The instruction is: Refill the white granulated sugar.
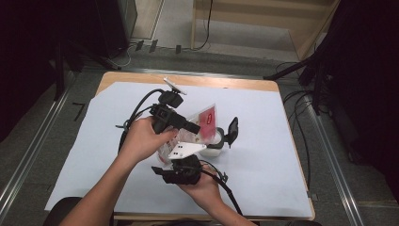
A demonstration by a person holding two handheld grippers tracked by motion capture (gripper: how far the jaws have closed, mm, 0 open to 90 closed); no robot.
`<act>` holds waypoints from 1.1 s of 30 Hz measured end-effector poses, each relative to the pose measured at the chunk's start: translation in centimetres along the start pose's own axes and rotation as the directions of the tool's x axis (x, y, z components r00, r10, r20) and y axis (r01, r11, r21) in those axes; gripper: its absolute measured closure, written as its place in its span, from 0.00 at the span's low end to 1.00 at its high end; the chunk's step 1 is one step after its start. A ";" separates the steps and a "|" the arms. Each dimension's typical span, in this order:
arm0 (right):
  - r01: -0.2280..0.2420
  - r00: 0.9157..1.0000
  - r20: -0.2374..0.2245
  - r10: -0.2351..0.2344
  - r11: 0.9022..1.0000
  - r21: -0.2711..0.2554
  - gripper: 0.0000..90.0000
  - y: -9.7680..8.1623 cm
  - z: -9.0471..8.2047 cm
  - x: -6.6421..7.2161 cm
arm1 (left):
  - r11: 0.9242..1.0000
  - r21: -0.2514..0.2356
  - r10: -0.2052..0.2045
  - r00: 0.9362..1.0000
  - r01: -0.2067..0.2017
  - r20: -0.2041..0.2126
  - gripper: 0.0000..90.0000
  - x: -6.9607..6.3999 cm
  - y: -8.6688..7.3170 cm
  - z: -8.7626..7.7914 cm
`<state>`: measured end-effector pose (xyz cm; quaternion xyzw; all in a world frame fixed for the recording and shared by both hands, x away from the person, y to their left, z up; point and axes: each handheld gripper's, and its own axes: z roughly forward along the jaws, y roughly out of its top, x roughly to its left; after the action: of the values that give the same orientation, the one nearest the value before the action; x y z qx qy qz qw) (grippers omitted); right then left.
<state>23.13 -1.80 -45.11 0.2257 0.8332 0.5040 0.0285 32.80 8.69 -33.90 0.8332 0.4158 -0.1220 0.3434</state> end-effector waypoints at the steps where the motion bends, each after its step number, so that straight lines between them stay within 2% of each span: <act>1: 0.000 1.000 -0.001 0.000 1.000 0.000 0.63 -0.1 0.0 0.0 | 1.000 -0.003 0.006 1.000 -0.006 -0.001 0.78 0.1 0.0 0.0; 13: -0.007 0.999 -0.039 0.007 1.000 0.019 0.63 -0.9 0.5 -0.4 | 1.000 0.026 0.000 1.000 -0.001 0.016 0.78 0.4 0.0 0.6; 25: 0.001 0.999 -0.040 0.001 0.998 0.055 0.65 -1.7 0.9 -0.6 | 0.999 0.049 -0.006 1.000 0.005 0.020 0.80 0.8 -0.1 1.2; 33: 0.007 1.000 -0.021 -0.006 0.997 0.075 0.65 -1.9 0.9 -1.2 | 0.997 0.074 0.000 0.999 -0.003 0.044 0.80 1.6 -0.2 1.9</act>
<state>23.80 -2.24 -47.39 0.2188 0.8526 0.4744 0.0130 33.78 8.48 -36.11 0.8428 0.4029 -0.1553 0.3214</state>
